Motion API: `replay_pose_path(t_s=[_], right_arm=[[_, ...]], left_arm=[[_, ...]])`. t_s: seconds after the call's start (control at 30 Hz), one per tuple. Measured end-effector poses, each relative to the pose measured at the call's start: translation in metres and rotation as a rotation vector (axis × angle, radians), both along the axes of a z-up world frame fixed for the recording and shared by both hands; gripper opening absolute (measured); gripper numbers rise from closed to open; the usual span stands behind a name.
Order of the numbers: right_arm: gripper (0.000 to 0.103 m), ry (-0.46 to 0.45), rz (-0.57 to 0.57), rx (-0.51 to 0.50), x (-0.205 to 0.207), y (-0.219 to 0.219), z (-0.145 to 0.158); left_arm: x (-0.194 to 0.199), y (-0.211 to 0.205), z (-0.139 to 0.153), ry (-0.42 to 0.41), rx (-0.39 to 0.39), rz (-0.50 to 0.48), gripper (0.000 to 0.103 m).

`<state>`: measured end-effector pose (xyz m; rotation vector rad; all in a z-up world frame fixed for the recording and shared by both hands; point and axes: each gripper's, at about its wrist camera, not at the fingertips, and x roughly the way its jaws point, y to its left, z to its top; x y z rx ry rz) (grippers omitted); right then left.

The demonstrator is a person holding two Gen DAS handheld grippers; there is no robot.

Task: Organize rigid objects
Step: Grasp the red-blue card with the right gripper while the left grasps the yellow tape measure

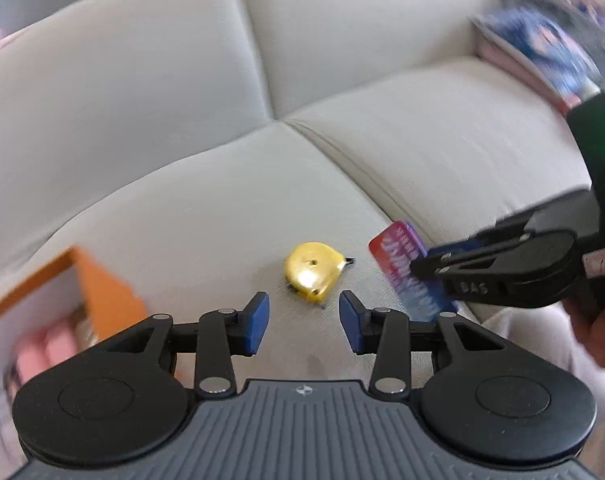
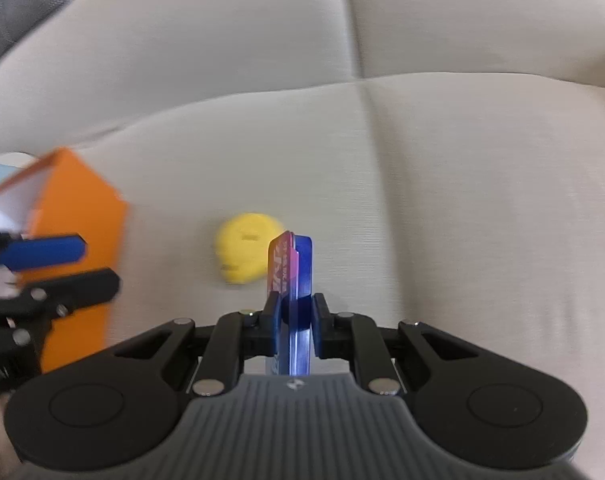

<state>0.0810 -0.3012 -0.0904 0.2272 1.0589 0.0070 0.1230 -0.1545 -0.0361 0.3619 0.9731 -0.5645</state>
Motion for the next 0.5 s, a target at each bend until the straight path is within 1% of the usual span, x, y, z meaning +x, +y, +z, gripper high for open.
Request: replay_pose_path(t_s=[0.1, 0.17, 0.2, 0.27, 0.33, 0.4, 0.5], right_arm=[[0.015, 0.039, -0.017, -0.036, 0.001, -0.012, -0.011], [0.015, 0.059, -0.01, -0.029, 0.005, -0.011, -0.02], [0.015, 0.069, -0.007, -0.008, 0.008, -0.01, -0.023], [0.015, 0.081, -0.009, 0.05, 0.012, -0.011, -0.028], [0.016, 0.08, -0.012, 0.066, 0.015, -0.014, -0.028], [0.016, 0.075, -0.019, 0.081, 0.019, -0.016, -0.03], [0.016, 0.075, -0.03, 0.151, 0.026, -0.021, -0.032]], left_arm=[[0.013, -0.015, -0.019, -0.011, 0.07, -0.104, 0.05], [0.018, -0.024, -0.031, -0.017, 0.117, -0.158, 0.052], [0.021, -0.029, -0.035, -0.022, 0.13, -0.181, 0.053], [0.028, -0.037, -0.047, -0.015, 0.162, -0.238, 0.065], [0.037, -0.044, -0.058, 0.018, 0.187, -0.294, 0.066], [0.042, -0.047, -0.067, 0.033, 0.201, -0.335, 0.067], [0.051, -0.052, -0.077, 0.047, 0.222, -0.374, 0.067]])
